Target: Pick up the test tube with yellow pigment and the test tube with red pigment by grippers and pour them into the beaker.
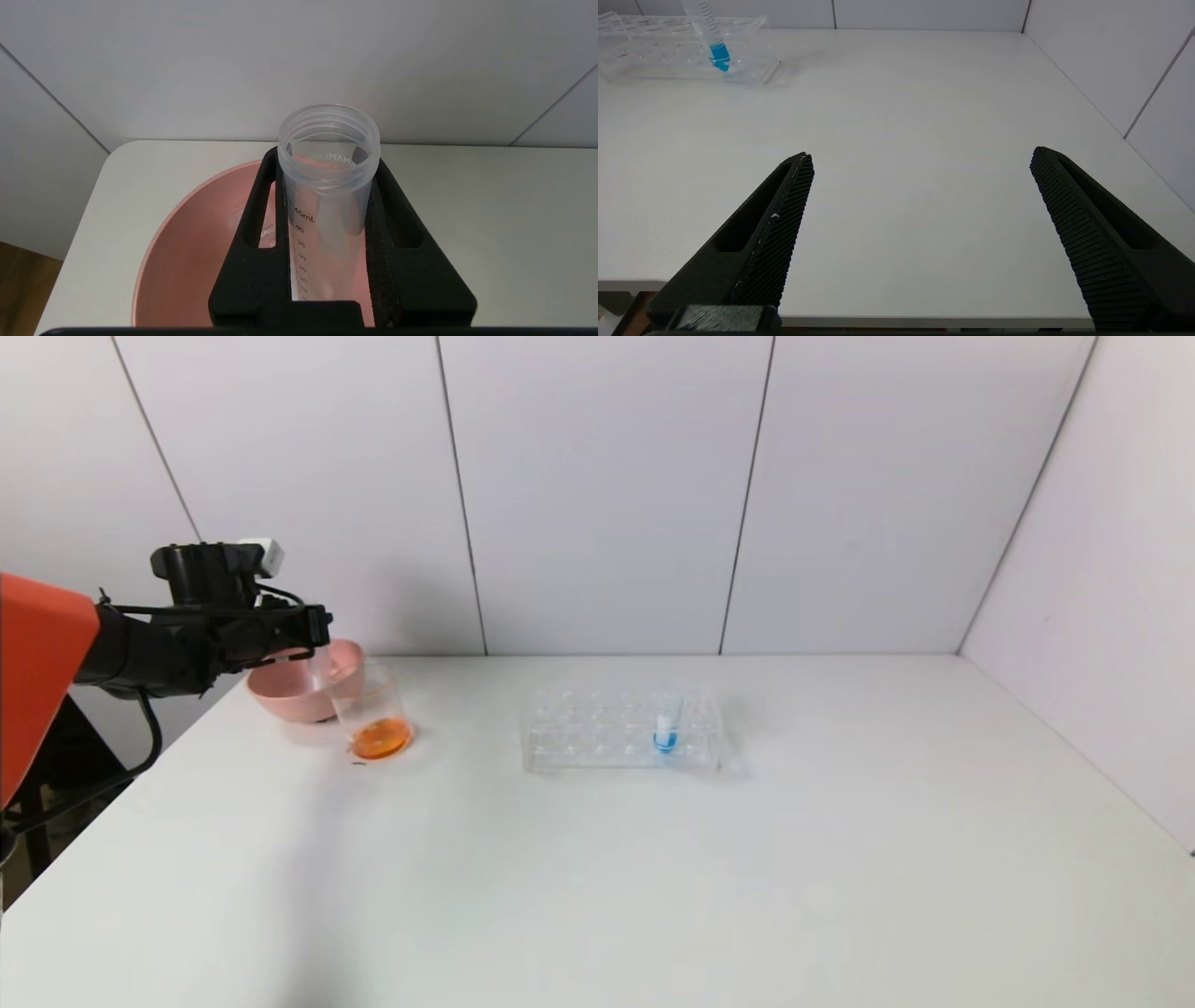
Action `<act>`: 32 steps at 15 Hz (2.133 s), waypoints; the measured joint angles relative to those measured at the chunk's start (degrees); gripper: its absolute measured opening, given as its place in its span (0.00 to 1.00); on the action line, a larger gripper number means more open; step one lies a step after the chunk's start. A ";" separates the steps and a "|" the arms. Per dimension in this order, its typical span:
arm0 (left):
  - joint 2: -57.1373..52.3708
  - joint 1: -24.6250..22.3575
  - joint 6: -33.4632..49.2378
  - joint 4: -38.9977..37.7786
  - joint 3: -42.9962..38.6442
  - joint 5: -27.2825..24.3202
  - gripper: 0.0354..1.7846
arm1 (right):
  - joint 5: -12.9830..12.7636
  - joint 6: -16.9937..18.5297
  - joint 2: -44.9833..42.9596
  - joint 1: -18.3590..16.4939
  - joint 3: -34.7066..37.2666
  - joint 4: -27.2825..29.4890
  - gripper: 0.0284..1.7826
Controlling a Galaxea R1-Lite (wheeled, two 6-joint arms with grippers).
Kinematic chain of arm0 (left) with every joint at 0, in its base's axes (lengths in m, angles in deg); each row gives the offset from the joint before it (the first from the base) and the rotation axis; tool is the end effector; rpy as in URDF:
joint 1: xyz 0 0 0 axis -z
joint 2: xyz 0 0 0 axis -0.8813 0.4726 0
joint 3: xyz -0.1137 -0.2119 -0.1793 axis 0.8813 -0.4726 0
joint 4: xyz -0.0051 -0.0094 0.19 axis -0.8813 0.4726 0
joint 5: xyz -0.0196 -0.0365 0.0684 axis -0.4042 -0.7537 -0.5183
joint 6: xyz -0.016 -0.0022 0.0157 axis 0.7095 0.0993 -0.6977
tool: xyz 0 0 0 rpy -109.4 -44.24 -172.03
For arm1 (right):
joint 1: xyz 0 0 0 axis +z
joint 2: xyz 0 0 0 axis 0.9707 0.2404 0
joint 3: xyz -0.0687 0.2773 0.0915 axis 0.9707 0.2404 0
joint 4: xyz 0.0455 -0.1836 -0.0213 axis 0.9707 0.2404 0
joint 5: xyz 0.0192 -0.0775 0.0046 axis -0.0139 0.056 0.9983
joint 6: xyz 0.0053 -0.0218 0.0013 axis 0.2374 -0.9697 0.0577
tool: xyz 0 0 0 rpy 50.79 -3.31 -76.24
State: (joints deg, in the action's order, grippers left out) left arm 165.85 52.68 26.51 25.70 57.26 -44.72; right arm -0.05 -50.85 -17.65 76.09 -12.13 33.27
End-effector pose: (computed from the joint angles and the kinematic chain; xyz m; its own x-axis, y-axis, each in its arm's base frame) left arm 0.4670 0.0714 0.1591 0.9748 -0.0087 -0.2231 0.0022 0.9996 -0.0296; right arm -0.0228 -0.0001 0.0757 1.0000 -0.0035 -0.0032 0.0035 1.0000 -0.0012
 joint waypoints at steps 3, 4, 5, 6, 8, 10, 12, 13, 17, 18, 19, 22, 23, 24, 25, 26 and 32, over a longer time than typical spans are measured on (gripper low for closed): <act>0.00 -0.02 0.02 -0.07 0.13 0.02 0.24 | 0.00 0.00 0.00 0.00 0.00 0.00 0.95; 0.00 -0.02 0.09 -0.07 0.17 0.02 0.24 | 0.00 0.00 0.00 0.00 0.00 0.00 0.95; 0.00 0.02 0.15 -0.07 0.17 0.07 0.24 | 0.00 0.00 0.00 0.00 0.00 0.00 0.95; 0.00 0.02 0.37 -0.22 0.17 0.10 0.24 | 0.00 0.00 0.00 0.00 0.00 0.00 0.95; 0.06 0.00 1.26 -0.29 -0.17 0.13 0.26 | 0.00 0.02 0.00 0.00 0.00 0.00 0.95; 0.00 0.02 1.37 0.34 0.09 0.18 0.32 | -0.01 0.00 0.00 0.00 0.00 0.00 0.95; -0.05 0.06 1.32 0.17 0.16 0.18 0.44 | 0.00 0.00 0.00 0.00 0.00 -0.02 0.95; -0.02 0.06 1.18 0.09 0.16 0.21 0.53 | 0.00 0.00 0.00 0.00 0.00 -0.02 0.95; -0.39 0.22 0.95 -0.35 -0.28 0.21 0.87 | -0.01 0.00 0.00 0.00 0.00 -0.02 0.95; -0.89 0.24 0.79 -0.35 -0.68 0.24 0.92 | 0.00 0.00 0.00 0.00 0.00 0.00 0.95; -1.77 0.24 0.62 -0.40 -1.38 0.38 0.96 | -0.01 0.00 0.00 0.00 0.00 0.00 0.95; -6.34 0.28 -1.18 -0.41 -4.72 0.57 0.99 | -0.01 0.00 0.00 0.00 0.00 0.00 0.95; -8.44 0.26 -2.83 -0.44 -6.12 0.46 0.99 | 0.00 0.00 0.00 0.00 0.00 0.00 0.95; -10.73 0.30 -4.40 -0.46 -7.83 0.35 0.99 | -0.01 0.00 0.00 0.00 0.00 0.00 0.95; -13.26 0.55 -5.32 -0.44 -9.64 0.33 0.99 | 0.00 0.00 0.00 0.00 0.00 0.00 0.95; -15.96 1.00 -5.73 -0.44 -11.50 0.29 0.99 | -0.01 0.00 0.00 0.00 0.00 0.00 0.95; -37.57 3.56 -6.14 -0.05 -22.71 -0.67 0.99 | 0.00 0.00 0.00 0.00 0.00 0.00 0.95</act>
State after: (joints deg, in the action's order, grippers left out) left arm 128.27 56.24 20.36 25.65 34.55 -45.39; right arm -0.05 -50.85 -17.65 76.09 -12.13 33.27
